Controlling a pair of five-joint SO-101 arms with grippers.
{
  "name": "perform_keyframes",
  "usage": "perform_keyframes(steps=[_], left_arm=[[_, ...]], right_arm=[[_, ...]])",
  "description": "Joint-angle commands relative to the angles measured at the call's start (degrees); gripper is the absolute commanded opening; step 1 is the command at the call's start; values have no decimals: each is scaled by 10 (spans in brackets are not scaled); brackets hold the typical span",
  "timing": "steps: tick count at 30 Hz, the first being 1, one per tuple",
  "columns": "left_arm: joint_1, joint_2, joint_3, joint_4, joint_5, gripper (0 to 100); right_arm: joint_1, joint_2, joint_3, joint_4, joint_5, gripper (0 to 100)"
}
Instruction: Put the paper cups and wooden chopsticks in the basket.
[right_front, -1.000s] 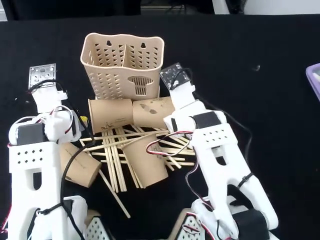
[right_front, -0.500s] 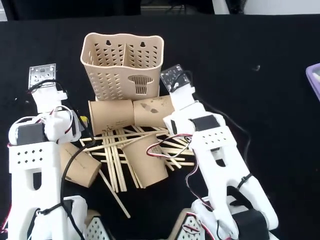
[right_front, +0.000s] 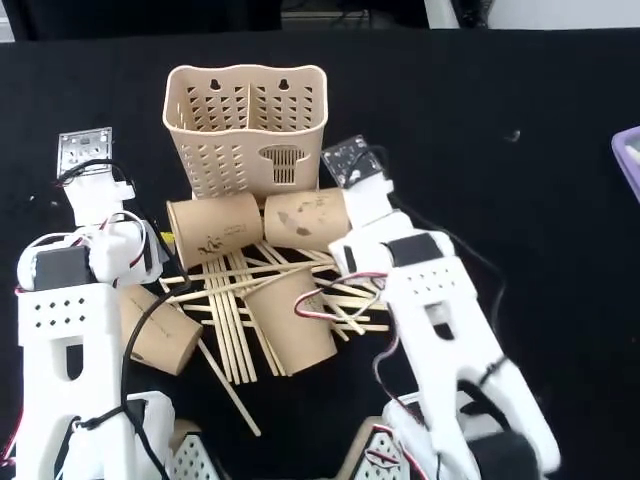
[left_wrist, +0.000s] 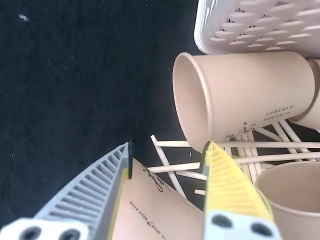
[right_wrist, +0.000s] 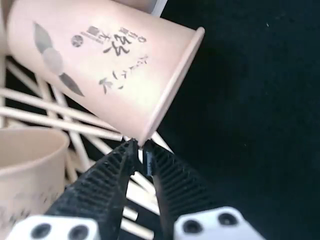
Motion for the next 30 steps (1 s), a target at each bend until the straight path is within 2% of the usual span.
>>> perform_keyframes(steps=[1,9,12,18,20,24,27,30], left_arm=[[-4,-15,-6,-4,4,238],[-4,-15,-6,-4,5,238],[-4,-15,-6,-4,5,238],[-4,-15,-6,-4,5,238],[-4,-15,-6,-4,5,238],[-4,-15,-6,-7,5,238],[-4,-15,-6,-7,5,238],[-4,-15,-6,-4,5,238]], right_arm=[[-3,-116,-18,81,0,11],[-3,-307,-62,192,67,11],[6,-309,-56,200,80,11],[25,-269,5,135,80,16],[55,-265,-6,164,77,77],[125,-261,-19,192,22,273],[162,-249,-12,156,-43,261],[164,-205,-1,104,-85,259]])
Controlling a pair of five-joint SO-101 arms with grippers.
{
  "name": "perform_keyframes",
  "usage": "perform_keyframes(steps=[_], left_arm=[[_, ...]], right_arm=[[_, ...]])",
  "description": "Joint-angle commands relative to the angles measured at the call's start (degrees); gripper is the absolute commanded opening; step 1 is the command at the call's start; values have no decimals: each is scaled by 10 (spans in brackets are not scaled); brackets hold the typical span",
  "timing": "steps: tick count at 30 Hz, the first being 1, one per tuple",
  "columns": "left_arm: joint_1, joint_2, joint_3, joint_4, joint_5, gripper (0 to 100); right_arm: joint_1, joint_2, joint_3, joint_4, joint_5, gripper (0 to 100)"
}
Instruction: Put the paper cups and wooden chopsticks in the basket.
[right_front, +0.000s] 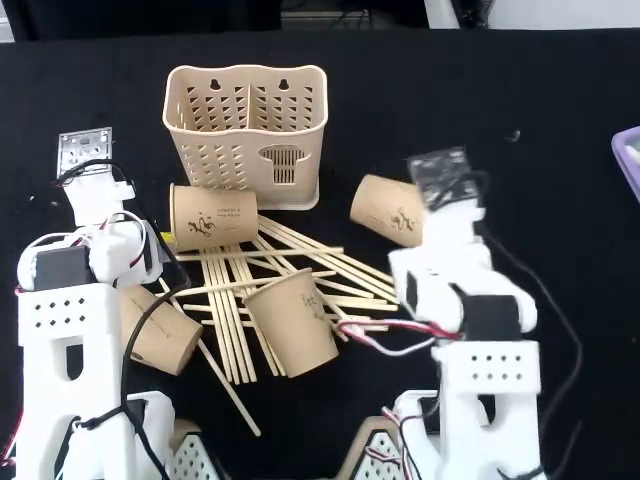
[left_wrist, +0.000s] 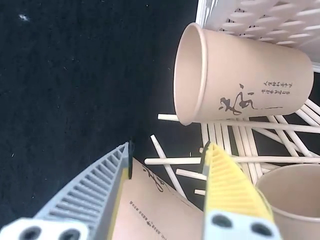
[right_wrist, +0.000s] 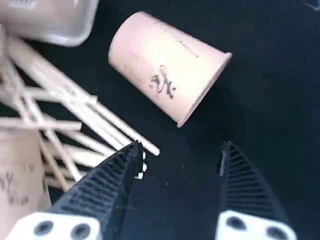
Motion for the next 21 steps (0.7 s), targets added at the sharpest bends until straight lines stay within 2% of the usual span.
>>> perform_keyframes(steps=[1,7,13,17,21], left_arm=[[-4,-15,-6,-4,5,238],[-4,-15,-5,-4,5,238],[-4,-15,5,-7,3,238],[-4,-15,7,-8,2,238],[-4,-15,7,-8,2,238]], right_arm=[[6,53,-8,-57,-48,266],[-5,183,-79,-118,-105,286],[-7,284,-142,-80,-184,286],[-10,320,-156,-75,-194,285],[-10,347,-154,-119,-195,283]])
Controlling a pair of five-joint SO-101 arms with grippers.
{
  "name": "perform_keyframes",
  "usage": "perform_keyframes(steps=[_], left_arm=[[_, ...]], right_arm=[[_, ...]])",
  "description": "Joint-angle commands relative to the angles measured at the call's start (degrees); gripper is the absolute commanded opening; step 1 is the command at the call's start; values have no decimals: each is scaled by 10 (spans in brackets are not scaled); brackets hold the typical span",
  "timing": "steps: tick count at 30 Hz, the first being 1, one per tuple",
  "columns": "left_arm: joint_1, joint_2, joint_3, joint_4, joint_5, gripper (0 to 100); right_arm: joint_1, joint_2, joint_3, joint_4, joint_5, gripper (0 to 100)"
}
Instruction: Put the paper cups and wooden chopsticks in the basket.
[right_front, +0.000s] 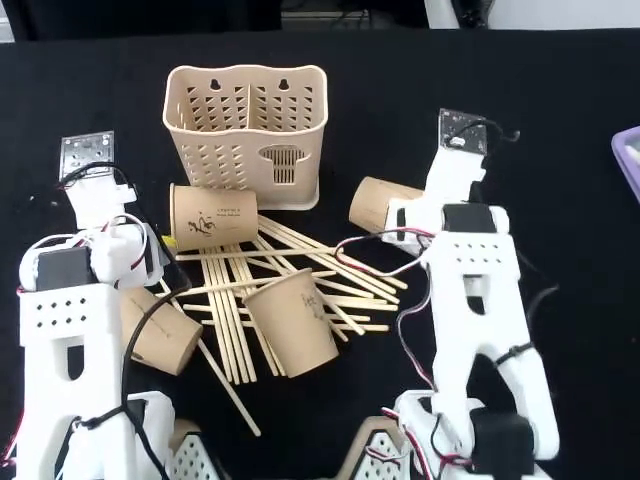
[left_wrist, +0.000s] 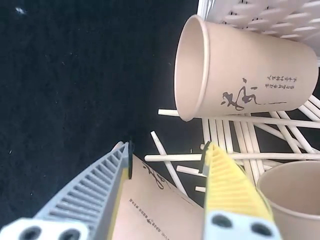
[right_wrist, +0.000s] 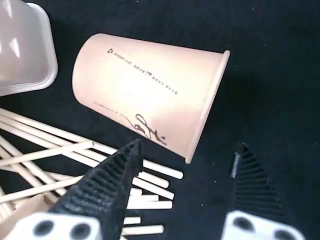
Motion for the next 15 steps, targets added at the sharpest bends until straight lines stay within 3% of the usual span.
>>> perform_keyframes(steps=[1,5,9,15], left_arm=[[-4,-15,-5,-8,2,238],[-4,-15,-5,-8,1,238],[-4,-15,-5,-8,1,238],[-4,-15,-5,-8,2,238]], right_arm=[[-9,19,-28,-41,-6,283],[-11,49,-31,-69,-1,219],[-8,49,-28,-78,22,6],[33,23,-29,-55,57,10]])
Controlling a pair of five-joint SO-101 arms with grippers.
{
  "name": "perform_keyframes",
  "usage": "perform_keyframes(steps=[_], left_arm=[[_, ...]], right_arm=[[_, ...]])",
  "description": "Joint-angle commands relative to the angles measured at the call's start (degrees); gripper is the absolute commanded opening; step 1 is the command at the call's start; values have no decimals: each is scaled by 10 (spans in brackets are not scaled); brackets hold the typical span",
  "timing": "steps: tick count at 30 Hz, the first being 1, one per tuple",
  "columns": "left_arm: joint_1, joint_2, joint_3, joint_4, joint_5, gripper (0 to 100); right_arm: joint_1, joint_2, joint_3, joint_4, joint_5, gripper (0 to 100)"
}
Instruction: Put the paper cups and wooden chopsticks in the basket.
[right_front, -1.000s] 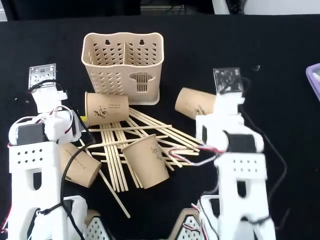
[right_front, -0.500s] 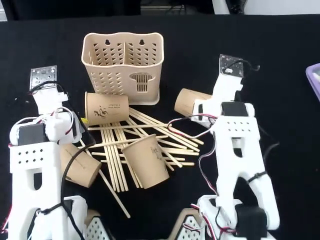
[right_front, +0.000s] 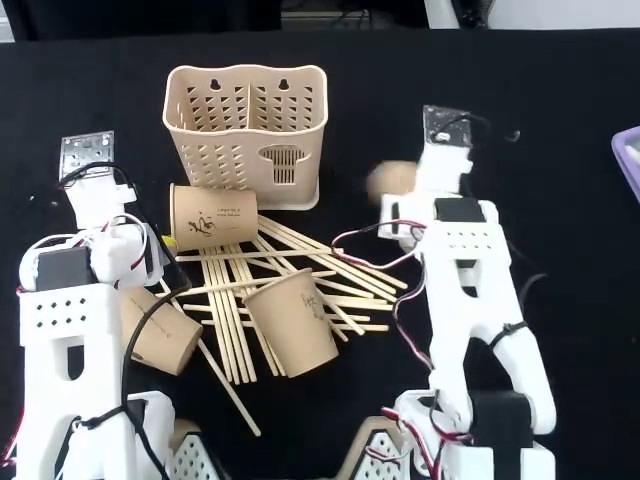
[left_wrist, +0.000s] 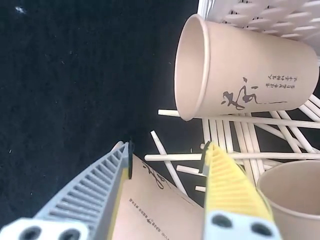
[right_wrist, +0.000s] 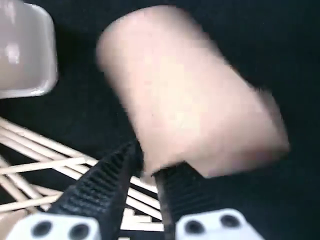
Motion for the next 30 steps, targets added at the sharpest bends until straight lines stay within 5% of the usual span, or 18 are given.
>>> perform_keyframes(steps=[1,9,14,23,30], left_arm=[[-4,-15,-5,-8,2,238],[-4,-15,-5,-8,4,238],[-4,-15,-4,-8,4,238],[-4,-15,0,-4,4,238],[-4,-15,10,-8,3,238]], right_arm=[[36,-44,-29,18,30,10],[56,-243,-111,131,196,10],[29,-271,-298,165,210,10],[-156,-72,-666,235,212,10],[-224,147,-872,282,261,10]])
